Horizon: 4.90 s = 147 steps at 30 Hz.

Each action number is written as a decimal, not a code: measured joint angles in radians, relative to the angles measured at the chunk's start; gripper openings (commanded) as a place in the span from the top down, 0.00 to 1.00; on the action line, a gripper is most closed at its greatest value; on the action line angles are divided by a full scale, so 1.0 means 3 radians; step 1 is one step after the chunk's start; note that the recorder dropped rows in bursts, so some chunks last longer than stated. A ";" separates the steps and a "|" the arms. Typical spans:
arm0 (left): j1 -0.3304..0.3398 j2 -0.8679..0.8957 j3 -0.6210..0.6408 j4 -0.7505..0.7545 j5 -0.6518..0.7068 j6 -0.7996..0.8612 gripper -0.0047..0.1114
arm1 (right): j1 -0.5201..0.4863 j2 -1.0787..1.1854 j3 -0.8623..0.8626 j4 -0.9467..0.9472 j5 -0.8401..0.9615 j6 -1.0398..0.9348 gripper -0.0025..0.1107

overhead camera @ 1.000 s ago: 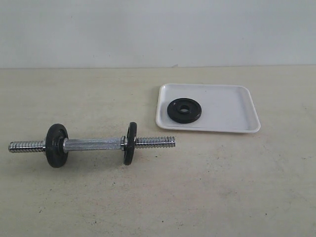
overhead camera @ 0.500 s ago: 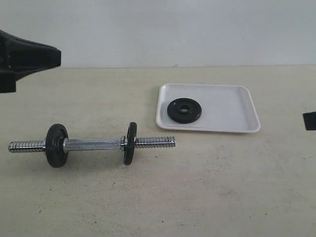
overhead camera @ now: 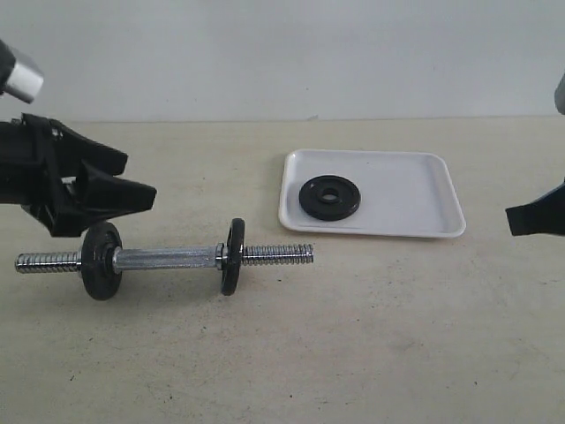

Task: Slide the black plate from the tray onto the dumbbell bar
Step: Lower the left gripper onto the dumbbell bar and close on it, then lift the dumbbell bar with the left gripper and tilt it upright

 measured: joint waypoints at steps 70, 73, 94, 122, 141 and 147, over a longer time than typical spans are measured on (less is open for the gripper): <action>-0.1324 0.2090 -0.0998 -0.0164 0.2773 0.1163 0.92 | 0.0000 0.0000 0.0005 0.0922 -0.0357 -0.0719 0.95; -0.1324 0.2090 -0.0998 -0.0415 0.2822 0.1125 0.92 | 0.0000 0.0000 0.0005 0.0929 -0.0364 -0.0719 0.95; -0.1297 0.1494 -0.0331 -0.0819 0.2012 0.1137 0.92 | 0.0000 0.0000 0.0005 0.1376 -0.0351 -0.1033 0.95; -0.1297 0.1203 -0.0230 -0.1261 0.1416 0.1609 0.92 | 0.0000 0.0000 0.0005 0.1376 -0.0326 -0.1074 0.95; -0.1297 0.0848 0.0008 -0.1408 0.1247 0.1738 0.92 | 0.0000 0.0000 0.0005 0.1383 -0.0365 -0.1310 0.95; -0.1297 0.0839 0.0008 -0.1415 0.1161 0.1693 0.92 | 0.0000 0.0000 0.0005 0.1383 -0.0365 -0.1785 0.95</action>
